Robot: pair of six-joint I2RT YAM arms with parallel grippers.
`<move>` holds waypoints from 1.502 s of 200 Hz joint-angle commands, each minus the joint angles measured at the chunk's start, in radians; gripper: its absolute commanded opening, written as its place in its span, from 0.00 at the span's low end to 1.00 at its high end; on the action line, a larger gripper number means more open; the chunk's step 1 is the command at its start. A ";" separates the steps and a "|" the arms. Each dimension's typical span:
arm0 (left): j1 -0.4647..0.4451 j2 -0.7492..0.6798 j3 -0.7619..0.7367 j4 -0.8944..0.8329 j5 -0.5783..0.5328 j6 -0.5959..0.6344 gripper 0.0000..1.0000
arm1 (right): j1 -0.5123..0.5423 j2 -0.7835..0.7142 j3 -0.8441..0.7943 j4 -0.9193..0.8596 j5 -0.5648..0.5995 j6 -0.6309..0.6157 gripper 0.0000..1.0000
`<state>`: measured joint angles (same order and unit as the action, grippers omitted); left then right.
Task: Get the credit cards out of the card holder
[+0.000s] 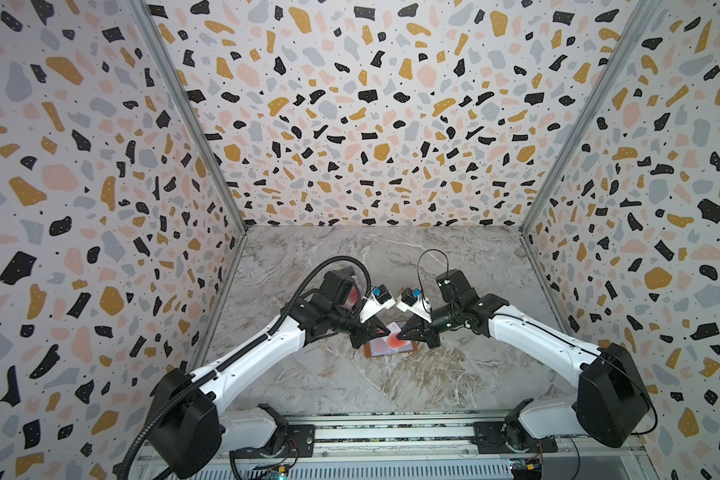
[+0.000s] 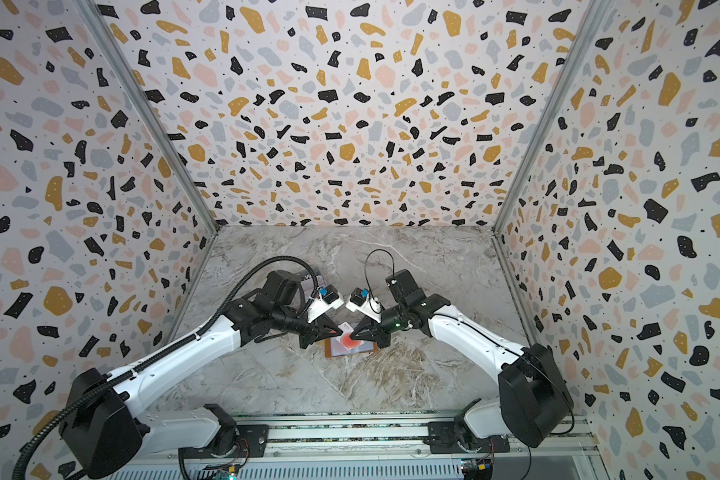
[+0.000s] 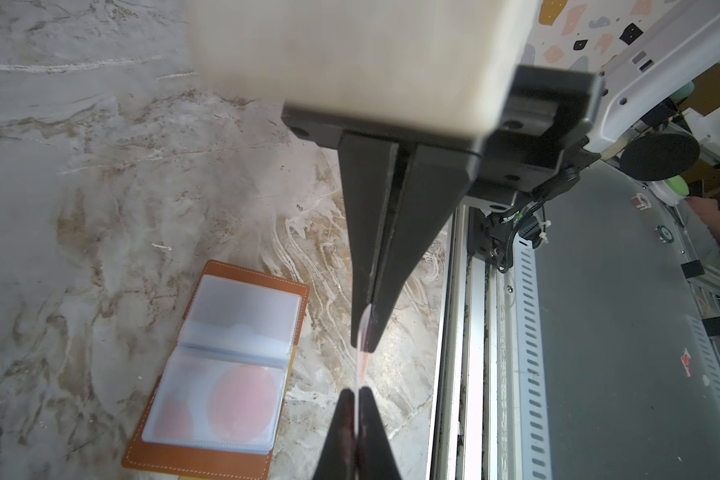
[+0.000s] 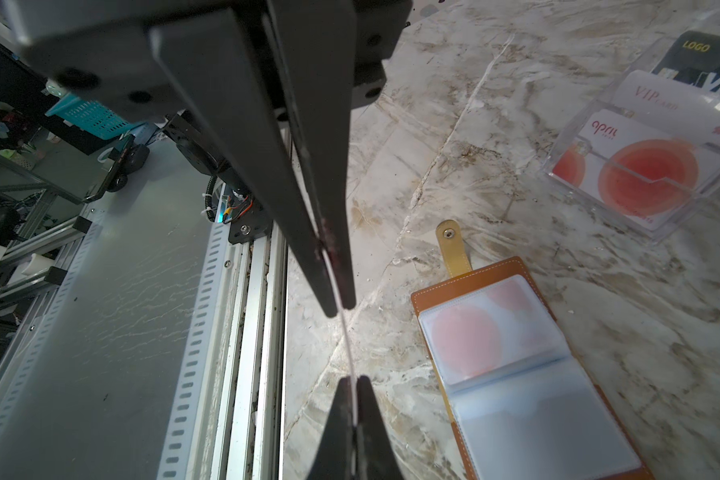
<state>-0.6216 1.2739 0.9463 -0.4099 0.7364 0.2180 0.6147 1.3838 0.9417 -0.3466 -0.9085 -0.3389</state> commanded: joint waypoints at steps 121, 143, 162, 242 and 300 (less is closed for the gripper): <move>0.089 -0.155 -0.248 0.876 -0.020 -0.606 0.00 | -0.221 -0.232 -0.358 0.958 -0.232 0.702 0.72; 0.089 -0.168 -0.351 1.137 -0.090 -0.767 0.00 | -0.218 -0.187 -0.469 1.359 -0.168 0.967 0.69; 0.089 -0.164 -0.413 1.300 -0.116 -0.860 0.00 | -0.205 -0.120 -0.513 1.595 -0.101 1.107 0.62; 0.088 -0.165 -0.519 1.530 -0.138 -0.971 0.00 | -0.066 0.135 -0.369 1.964 -0.024 1.295 0.47; 0.088 -0.157 -0.563 1.614 -0.141 -1.019 0.00 | -0.052 0.277 -0.329 2.204 0.009 1.454 0.25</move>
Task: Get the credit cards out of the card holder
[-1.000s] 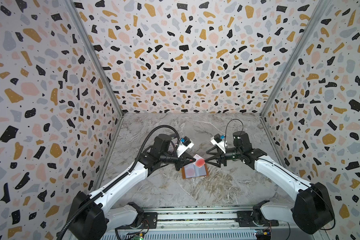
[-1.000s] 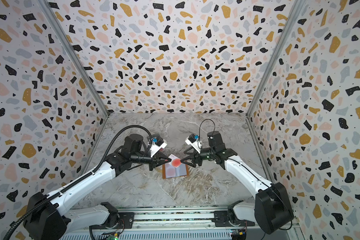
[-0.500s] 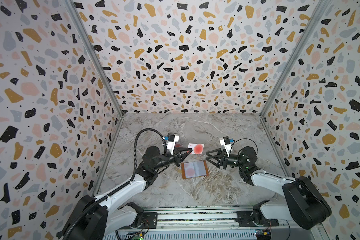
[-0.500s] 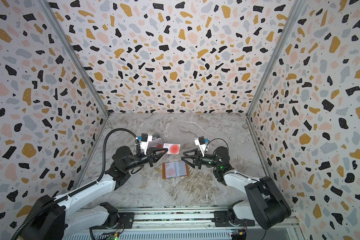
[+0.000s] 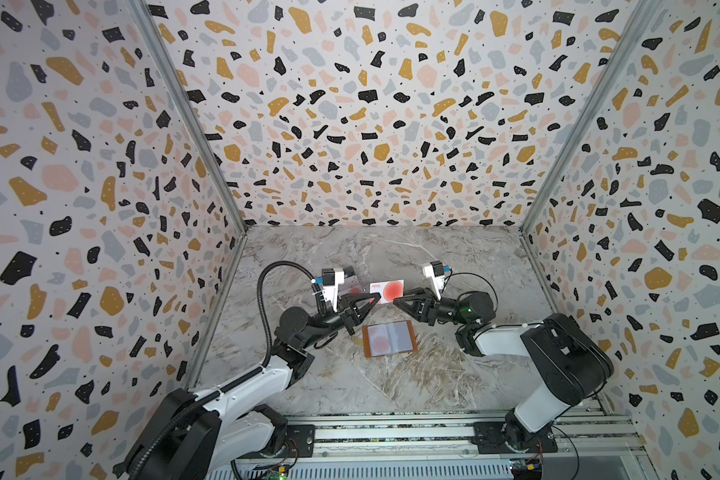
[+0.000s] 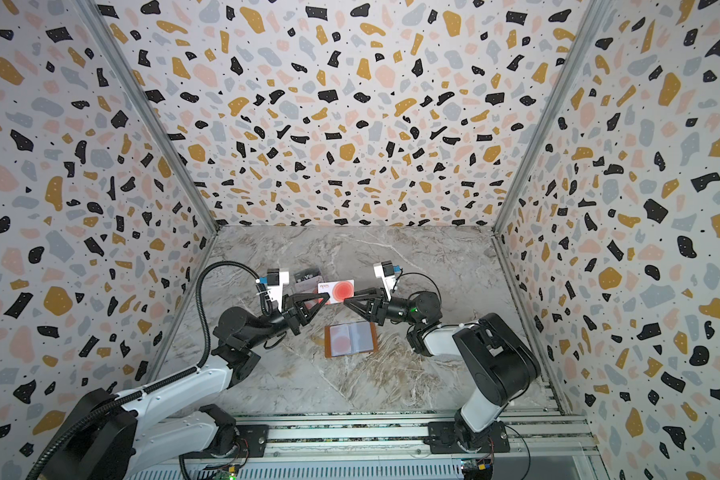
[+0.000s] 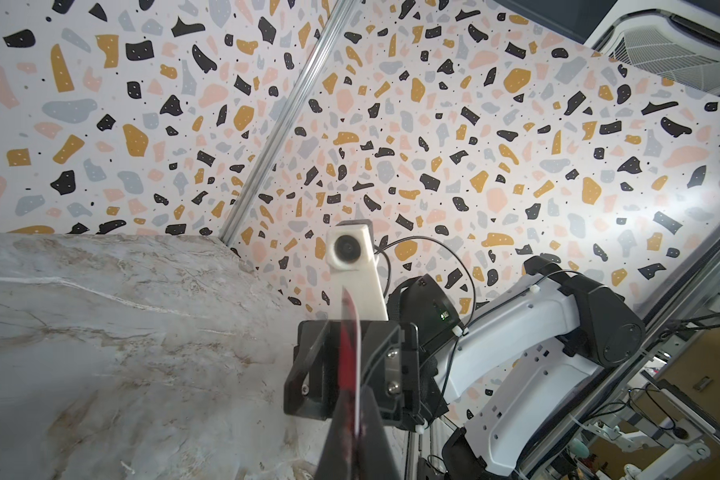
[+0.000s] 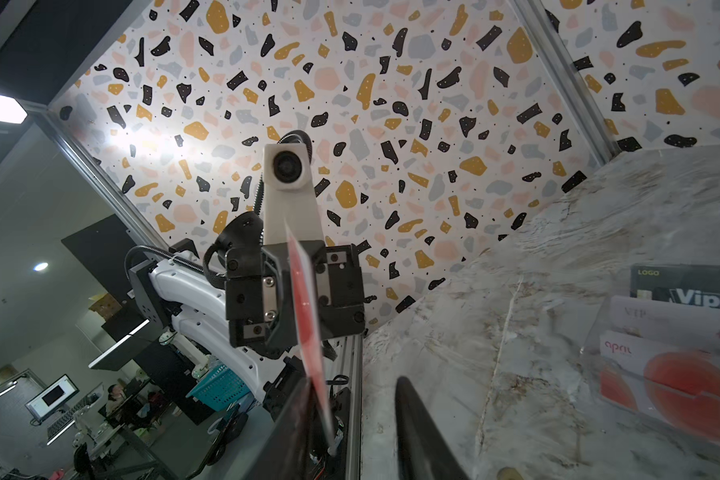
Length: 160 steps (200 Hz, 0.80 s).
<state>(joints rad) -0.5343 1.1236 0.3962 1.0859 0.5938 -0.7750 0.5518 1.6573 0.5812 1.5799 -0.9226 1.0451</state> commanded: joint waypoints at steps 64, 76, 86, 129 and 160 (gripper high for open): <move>0.000 0.002 -0.026 0.115 -0.004 -0.018 0.00 | 0.014 -0.008 0.034 0.271 0.020 0.074 0.12; 0.000 0.010 -0.025 0.129 -0.001 -0.025 0.00 | 0.016 -0.010 0.037 0.271 0.021 0.076 0.08; 0.000 0.013 -0.025 0.134 -0.003 -0.029 0.00 | 0.015 -0.014 0.040 0.272 0.022 0.076 0.06; 0.000 0.016 -0.028 0.137 -0.005 -0.029 0.00 | 0.014 -0.016 0.048 0.271 0.016 0.083 0.10; 0.000 0.012 -0.036 0.146 -0.003 -0.036 0.00 | 0.010 -0.017 0.048 0.278 0.019 0.093 0.21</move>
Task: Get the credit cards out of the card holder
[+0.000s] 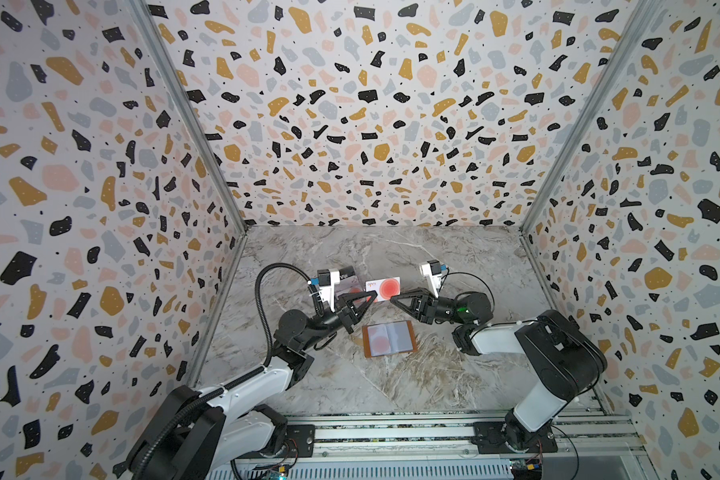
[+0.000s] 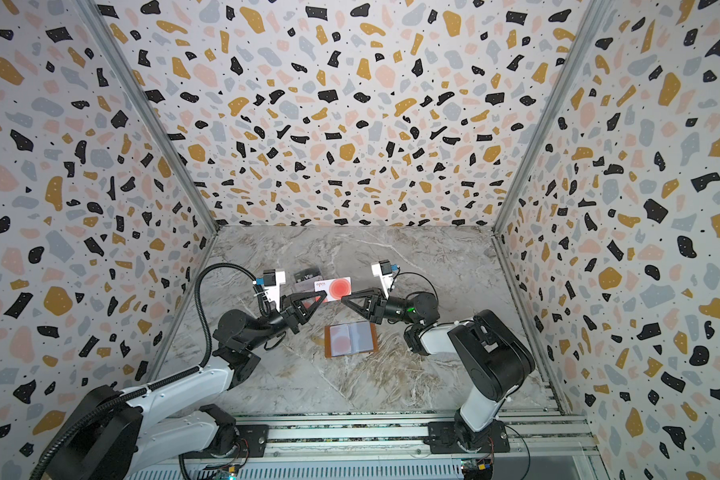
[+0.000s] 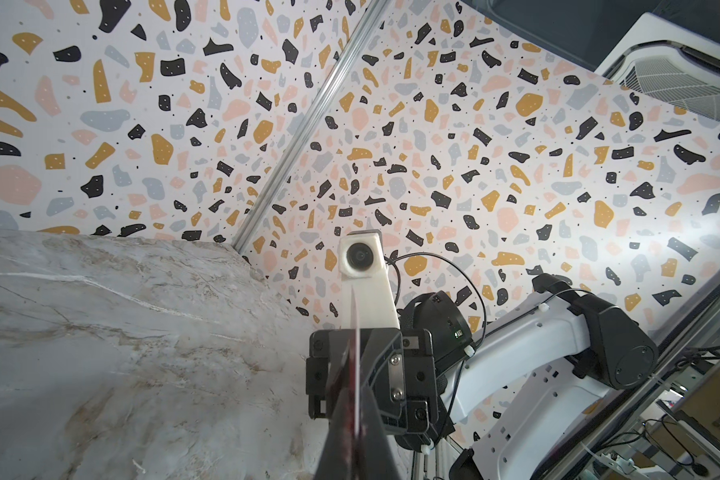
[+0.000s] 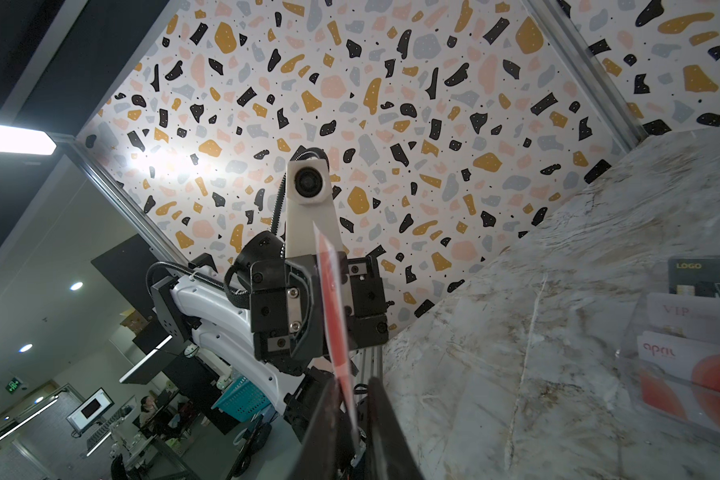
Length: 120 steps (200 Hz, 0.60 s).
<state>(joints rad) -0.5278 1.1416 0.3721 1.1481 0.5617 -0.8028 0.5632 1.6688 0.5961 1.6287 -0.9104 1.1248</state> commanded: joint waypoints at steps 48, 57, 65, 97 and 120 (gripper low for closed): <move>-0.006 -0.011 -0.021 0.088 0.031 -0.015 0.00 | -0.018 -0.031 0.036 0.245 0.009 0.025 0.19; -0.006 -0.009 -0.023 0.088 0.032 -0.016 0.00 | -0.018 -0.032 0.037 0.245 0.006 0.026 0.19; -0.005 -0.008 -0.025 0.088 0.032 -0.016 0.00 | -0.019 -0.031 0.039 0.245 0.004 0.026 0.18; -0.006 -0.003 -0.027 0.087 0.035 -0.017 0.00 | -0.019 -0.030 0.041 0.246 0.001 0.027 0.14; -0.006 0.000 -0.029 0.082 0.035 -0.018 0.00 | -0.018 -0.028 0.043 0.244 -0.003 0.027 0.09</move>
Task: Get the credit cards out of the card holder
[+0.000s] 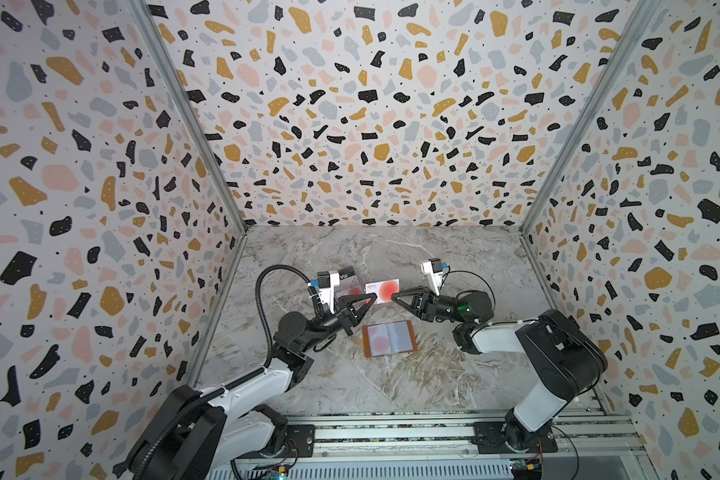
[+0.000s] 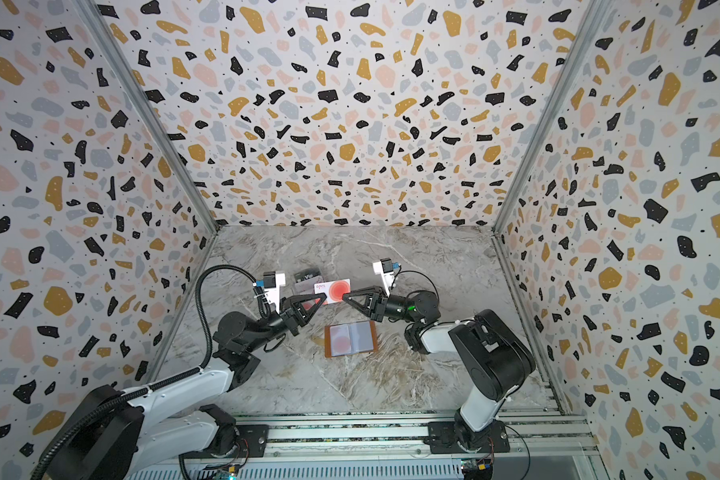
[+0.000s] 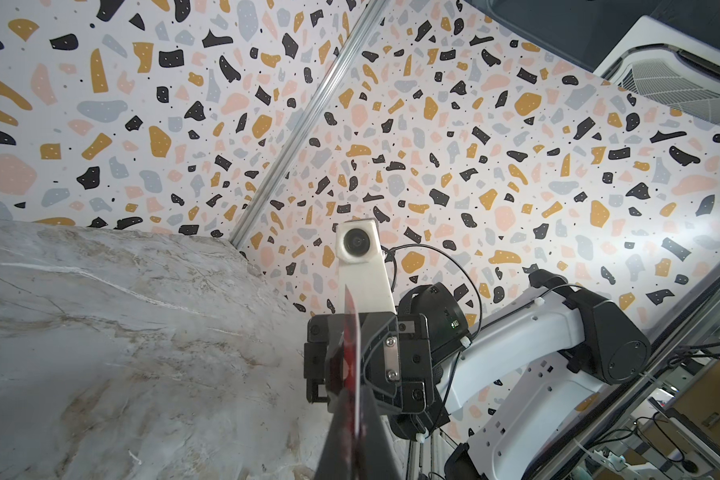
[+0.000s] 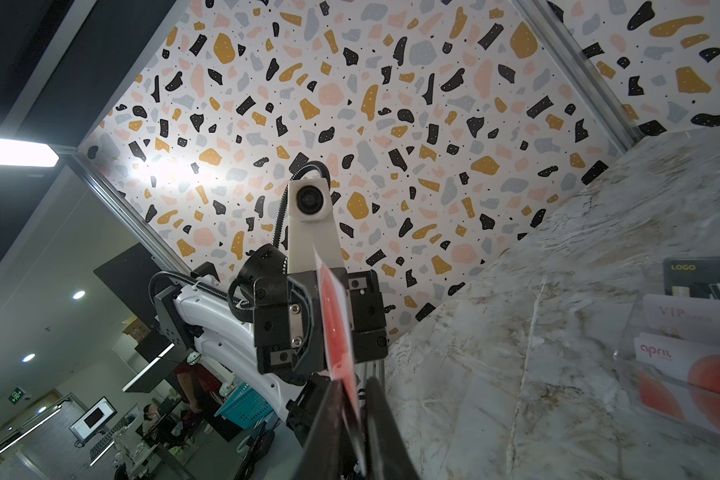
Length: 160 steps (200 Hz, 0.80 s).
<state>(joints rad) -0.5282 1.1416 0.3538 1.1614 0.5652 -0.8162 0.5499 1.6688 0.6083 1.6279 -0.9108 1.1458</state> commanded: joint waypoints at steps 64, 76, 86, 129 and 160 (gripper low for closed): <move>-0.004 -0.114 0.128 -0.444 -0.032 0.286 0.48 | -0.066 -0.107 0.000 0.082 -0.105 -0.046 0.00; -0.001 -0.139 0.185 -0.598 -0.050 0.375 0.54 | -0.082 -0.148 -0.007 -0.003 -0.175 -0.094 0.00; 0.000 -0.151 0.244 -0.742 -0.059 0.445 0.59 | -0.089 -0.193 -0.008 -0.142 -0.224 -0.178 0.00; 0.002 -0.132 0.516 -1.333 -0.095 0.784 0.63 | -0.084 -0.410 0.127 -1.224 -0.228 -0.878 0.00; 0.000 -0.105 0.592 -1.491 -0.004 0.923 0.63 | -0.084 -0.430 0.181 -1.478 -0.239 -1.041 0.00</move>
<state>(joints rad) -0.5285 1.0142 0.8955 -0.0662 0.4946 -0.0868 0.4633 1.2572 0.7460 0.5537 -1.1183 0.3820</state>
